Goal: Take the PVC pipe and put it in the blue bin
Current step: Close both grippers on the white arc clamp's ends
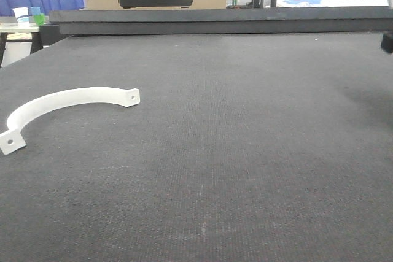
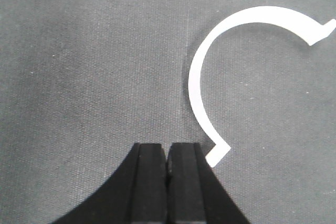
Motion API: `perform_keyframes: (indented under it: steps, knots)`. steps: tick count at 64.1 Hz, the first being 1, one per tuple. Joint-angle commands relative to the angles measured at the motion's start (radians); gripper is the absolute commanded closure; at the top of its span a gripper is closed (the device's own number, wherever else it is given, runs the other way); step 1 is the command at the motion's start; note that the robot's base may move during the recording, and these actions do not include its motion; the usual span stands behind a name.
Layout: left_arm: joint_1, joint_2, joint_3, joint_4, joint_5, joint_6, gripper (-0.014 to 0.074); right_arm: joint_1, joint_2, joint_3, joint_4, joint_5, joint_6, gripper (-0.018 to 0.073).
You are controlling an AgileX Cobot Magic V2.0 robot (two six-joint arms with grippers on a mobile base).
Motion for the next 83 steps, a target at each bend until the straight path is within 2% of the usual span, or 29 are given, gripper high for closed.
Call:
perform_keyframes:
  steps: [1, 10, 17, 27, 36, 43, 49, 60, 65, 75, 79, 83]
  knots:
    - [0.003, 0.001, -0.008, -0.015, 0.001, -0.001, 0.0707, -0.005, 0.037, -0.011, -0.005, 0.011, 0.003, 0.0307]
    - [0.003, 0.001, 0.001, -0.015, 0.001, -0.001, 0.0707, -0.016, 0.077, -0.011, -0.002, -0.011, 0.003, 0.0375]
    - [0.003, 0.005, 0.003, -0.015, -0.001, -0.001, 0.0707, -0.017, 0.079, -0.011, -0.002, -0.016, 0.003, 0.0461]
    - [0.003, 0.01, 0.003, -0.047, -0.012, -0.024, 0.0707, -0.017, 0.079, -0.011, -0.002, -0.01, 0.003, 0.0732]
    - [-0.018, 0.078, -0.052, -0.05, 0.049, -0.046, 0.0707, -0.017, 0.054, -0.019, -0.002, 0.018, 0.003, 0.0727]
    - [-0.056, 0.186, -0.128, 0.008, 0.082, -0.056, 0.0707, -0.017, 0.0, -0.04, -0.002, 0.043, 0.003, 0.0727]
    - [-0.067, 0.277, -0.199, 0.069, 0.098, -0.1, 0.0707, -0.016, -0.053, -0.051, -0.002, 0.045, 0.003, 0.0727]
    - [-0.067, 0.447, -0.305, 0.074, 0.136, -0.103, 0.0701, -0.016, -0.132, -0.051, 0.0, 0.046, 0.003, 0.0727]
    - [-0.067, 0.504, -0.34, 0.077, 0.164, -0.103, 0.0636, -0.016, -0.142, -0.051, 0.0, 0.05, 0.003, 0.0727]
    - [-0.089, 0.575, -0.371, 0.075, 0.165, -0.103, 0.0359, -0.016, -0.142, -0.051, 0.0, 0.054, 0.003, 0.0727]
    - [-0.103, 0.59, -0.371, 0.075, 0.165, -0.103, 0.0312, -0.016, -0.142, -0.051, 0.0, 0.054, 0.003, 0.0727]
    - [-0.115, 0.597, -0.371, 0.075, 0.159, -0.103, 0.0313, -0.016, -0.142, -0.051, 0.0, 0.054, 0.003, 0.0727]
